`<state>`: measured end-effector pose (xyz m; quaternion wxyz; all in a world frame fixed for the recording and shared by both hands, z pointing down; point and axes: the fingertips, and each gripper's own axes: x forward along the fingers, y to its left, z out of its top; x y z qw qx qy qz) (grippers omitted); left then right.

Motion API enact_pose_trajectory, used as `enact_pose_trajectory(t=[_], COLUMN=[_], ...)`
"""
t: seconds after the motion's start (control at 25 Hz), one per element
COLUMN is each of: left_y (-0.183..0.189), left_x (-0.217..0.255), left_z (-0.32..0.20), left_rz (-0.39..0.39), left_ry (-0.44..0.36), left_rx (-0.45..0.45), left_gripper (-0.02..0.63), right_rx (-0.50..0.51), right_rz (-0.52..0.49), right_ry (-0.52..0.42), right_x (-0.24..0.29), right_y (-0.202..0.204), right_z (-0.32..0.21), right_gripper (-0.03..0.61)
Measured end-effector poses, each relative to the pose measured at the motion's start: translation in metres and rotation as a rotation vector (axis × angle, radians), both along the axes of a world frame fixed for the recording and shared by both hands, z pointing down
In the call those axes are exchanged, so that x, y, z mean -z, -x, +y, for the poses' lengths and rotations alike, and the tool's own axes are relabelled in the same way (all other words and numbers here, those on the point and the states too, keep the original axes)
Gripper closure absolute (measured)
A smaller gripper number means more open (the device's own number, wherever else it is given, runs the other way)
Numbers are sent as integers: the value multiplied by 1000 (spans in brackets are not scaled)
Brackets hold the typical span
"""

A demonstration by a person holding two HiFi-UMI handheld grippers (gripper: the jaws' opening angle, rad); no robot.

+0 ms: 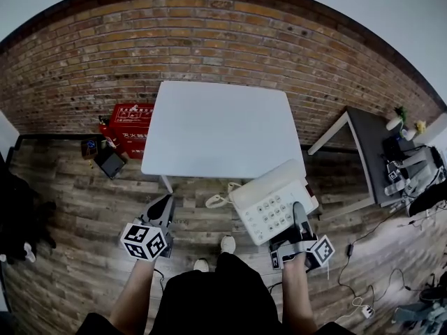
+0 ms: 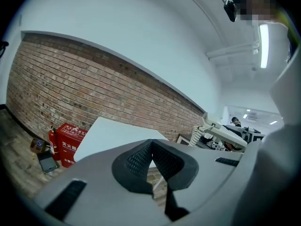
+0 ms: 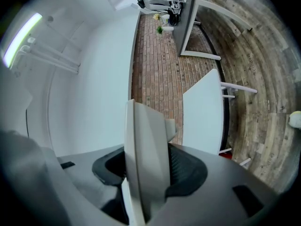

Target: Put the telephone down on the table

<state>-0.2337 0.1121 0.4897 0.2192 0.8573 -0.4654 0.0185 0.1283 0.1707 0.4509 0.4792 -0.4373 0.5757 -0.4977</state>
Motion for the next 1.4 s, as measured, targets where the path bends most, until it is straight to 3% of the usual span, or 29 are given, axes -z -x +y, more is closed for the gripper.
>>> enact_pose_trajectory(t=[0.36,0.8,1.4], left_y=[-11,-47,-99], left_x=[-11,-5,0], left_z=[-18,-96,-188], left_rz=[-20,-25,-39], left_ry=[23,14,34], left_rx=[18,48,132], left_gripper=[600,600,600], right_rx=[46,122,322], right_rz=[-13,3,4], right_ry=[3,-17,13], right_x=[-7,-6,-29], right_y=[-4,-34,-57], right_z=[-37,-128,-260], right_gripper=[362,362,362])
